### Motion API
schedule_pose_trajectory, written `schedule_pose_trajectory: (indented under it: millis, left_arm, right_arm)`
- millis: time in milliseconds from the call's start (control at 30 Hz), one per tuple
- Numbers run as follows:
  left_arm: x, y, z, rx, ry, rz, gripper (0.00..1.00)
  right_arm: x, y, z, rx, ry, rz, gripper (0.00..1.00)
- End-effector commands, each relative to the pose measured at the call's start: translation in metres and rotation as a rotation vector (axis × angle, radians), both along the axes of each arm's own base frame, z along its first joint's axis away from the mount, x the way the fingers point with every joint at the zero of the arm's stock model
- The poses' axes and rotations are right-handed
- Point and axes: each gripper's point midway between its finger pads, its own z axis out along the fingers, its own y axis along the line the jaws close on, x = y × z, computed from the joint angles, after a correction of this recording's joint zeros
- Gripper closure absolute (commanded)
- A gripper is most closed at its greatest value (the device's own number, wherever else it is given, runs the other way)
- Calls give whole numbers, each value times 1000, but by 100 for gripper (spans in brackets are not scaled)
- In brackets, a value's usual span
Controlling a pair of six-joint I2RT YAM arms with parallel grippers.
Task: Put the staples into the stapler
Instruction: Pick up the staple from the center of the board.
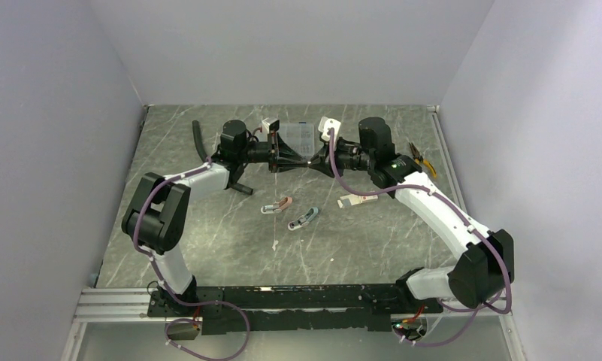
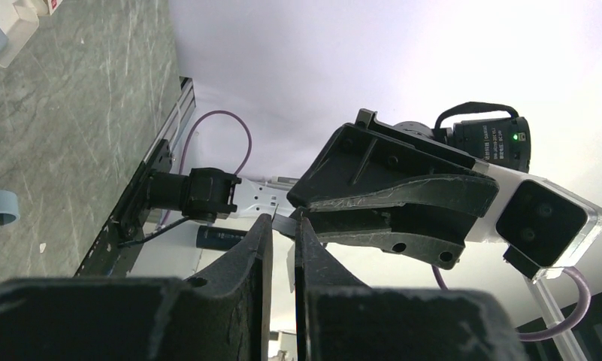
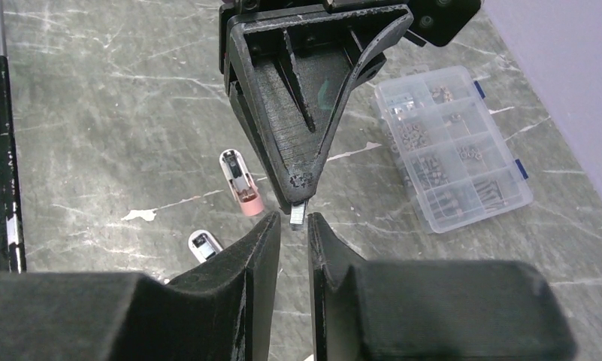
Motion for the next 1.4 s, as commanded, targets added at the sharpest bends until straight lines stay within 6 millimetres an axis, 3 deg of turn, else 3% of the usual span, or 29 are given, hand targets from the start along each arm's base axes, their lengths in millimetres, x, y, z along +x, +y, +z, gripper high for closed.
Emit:
schedule_pose_trajectory:
  millis: [0,167,933,1367]
  left_arm:
    - [-1,-2,8,-27,-39,-7,97]
    - [-2,-1,10,-31,-44,-3,97]
    - [-1,-2,8,-28,-32,5,97]
    - [4,4,1,14,-118,32,66]
  right_arm:
    - [3,6,14,27,-61,27,75]
    - [6,4,12,21,-65,9,74]
    - [4,8,15,32,-55,32,96]
    - [2,6,12,44,-16,30,98]
